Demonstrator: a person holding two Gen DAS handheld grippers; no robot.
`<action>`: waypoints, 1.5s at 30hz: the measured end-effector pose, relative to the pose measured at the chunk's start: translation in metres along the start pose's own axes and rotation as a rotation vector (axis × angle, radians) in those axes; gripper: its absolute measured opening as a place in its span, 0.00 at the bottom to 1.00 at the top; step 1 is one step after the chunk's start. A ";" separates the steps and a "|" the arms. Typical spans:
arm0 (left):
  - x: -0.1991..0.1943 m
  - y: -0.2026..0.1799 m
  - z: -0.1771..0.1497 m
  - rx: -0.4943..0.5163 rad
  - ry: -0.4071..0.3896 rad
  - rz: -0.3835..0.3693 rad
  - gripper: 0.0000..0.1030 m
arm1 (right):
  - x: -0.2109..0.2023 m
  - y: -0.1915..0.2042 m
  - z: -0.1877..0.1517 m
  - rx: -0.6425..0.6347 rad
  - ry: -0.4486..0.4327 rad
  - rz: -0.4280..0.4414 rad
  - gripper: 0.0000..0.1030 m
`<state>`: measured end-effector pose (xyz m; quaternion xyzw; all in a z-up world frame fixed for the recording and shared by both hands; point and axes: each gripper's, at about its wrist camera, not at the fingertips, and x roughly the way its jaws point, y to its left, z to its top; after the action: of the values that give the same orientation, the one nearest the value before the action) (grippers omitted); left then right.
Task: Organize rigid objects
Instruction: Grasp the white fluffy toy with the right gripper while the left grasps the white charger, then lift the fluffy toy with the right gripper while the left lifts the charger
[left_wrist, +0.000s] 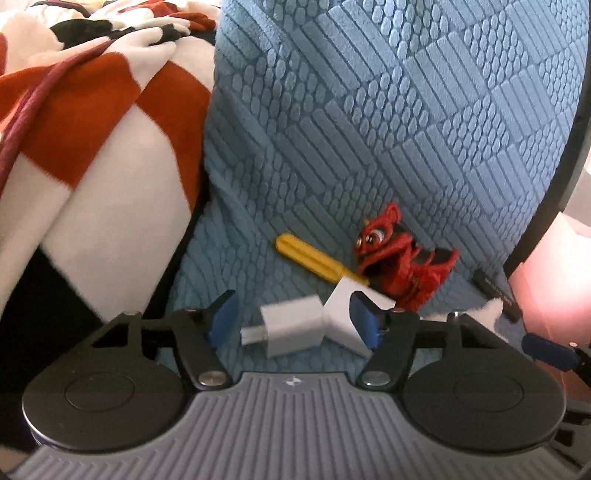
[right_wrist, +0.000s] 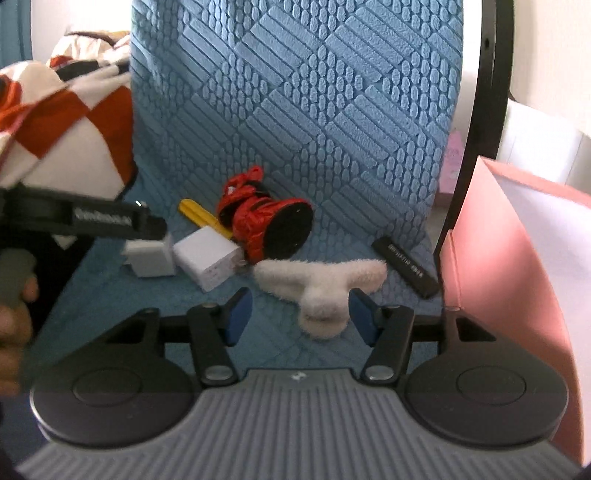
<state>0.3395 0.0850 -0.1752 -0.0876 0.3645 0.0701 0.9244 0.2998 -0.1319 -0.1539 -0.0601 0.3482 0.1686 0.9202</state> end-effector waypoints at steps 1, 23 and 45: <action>0.002 -0.001 0.000 0.008 0.001 -0.002 0.69 | 0.004 -0.001 0.001 -0.003 0.005 -0.005 0.59; 0.035 -0.005 0.001 0.005 0.083 0.040 0.53 | 0.051 0.002 0.000 -0.080 0.118 -0.091 0.36; -0.029 -0.001 -0.050 -0.070 0.092 -0.009 0.52 | 0.011 0.016 -0.031 -0.056 0.144 -0.040 0.34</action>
<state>0.2857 0.0720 -0.1908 -0.1246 0.4036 0.0744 0.9034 0.2825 -0.1213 -0.1845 -0.1050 0.4074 0.1552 0.8938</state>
